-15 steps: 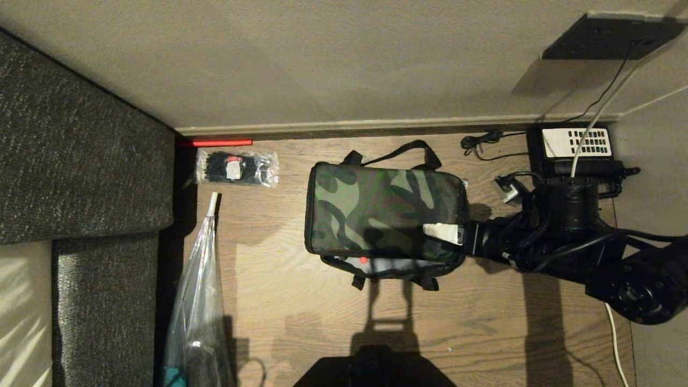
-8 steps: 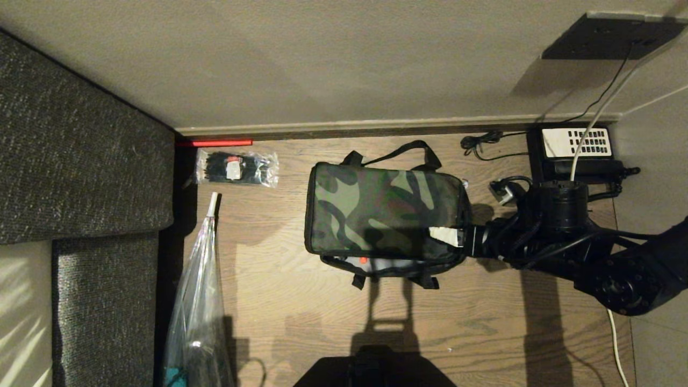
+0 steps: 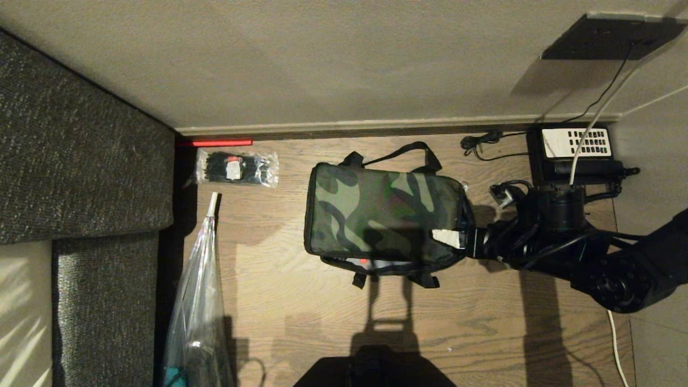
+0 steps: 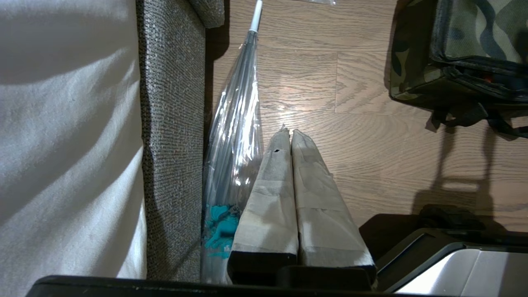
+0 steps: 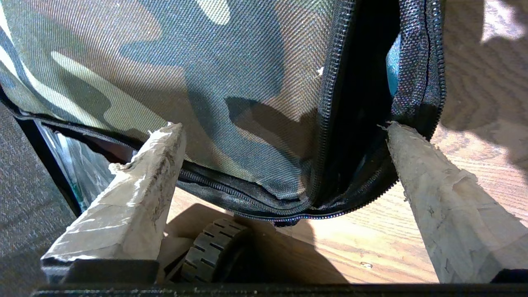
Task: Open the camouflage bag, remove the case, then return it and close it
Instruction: Open the top of the storage box
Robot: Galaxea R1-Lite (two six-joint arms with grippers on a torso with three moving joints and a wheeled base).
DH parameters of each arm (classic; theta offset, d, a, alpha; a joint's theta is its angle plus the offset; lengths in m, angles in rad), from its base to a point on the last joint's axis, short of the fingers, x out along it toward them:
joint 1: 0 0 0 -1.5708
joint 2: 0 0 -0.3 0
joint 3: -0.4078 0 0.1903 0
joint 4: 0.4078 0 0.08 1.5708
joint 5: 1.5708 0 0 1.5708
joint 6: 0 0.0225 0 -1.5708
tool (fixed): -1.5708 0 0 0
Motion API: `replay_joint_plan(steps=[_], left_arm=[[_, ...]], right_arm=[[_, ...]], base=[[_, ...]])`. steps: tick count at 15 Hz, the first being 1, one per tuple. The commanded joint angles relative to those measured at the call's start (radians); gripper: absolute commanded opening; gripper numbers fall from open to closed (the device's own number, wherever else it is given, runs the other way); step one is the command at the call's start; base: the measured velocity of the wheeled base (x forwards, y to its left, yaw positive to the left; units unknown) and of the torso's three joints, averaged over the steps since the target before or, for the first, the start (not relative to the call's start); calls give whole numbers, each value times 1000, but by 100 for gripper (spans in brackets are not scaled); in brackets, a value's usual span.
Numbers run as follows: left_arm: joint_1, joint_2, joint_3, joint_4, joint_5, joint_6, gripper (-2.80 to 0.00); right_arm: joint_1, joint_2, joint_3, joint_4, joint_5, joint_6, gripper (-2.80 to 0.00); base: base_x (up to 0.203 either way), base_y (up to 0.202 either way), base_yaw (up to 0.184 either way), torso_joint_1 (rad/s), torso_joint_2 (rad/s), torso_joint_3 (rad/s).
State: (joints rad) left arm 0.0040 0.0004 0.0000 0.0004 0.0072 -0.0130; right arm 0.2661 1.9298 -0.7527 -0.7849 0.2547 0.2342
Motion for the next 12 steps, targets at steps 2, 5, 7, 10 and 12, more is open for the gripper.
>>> replay_joint_plan(steps=[2,5,7,10,12], left_arm=[[1,-2,3,0,0,-1,-280],[1,-2,3,0,0,-1,-280],[1,-2,3,0,0,-1,-280],[1,-2,3,0,0,-1,-280],[1,-2,3,0,0,-1,-280]], right_arm=[[10,15,-11,-5,1,10,0],[65,20,-23,-14,1,60,0],[82,23,-43,-41,-2,100,0],[87,18,-58,-44,-1,137,0],[95,-5,-85,-44,-2,222,0]], base=[[0,0,0,0,0,0],[0,0,0,0,0,0],[0,0,0,0,0,0],[0,0,0,0,0,0],[0,0,0,0,0,0]])
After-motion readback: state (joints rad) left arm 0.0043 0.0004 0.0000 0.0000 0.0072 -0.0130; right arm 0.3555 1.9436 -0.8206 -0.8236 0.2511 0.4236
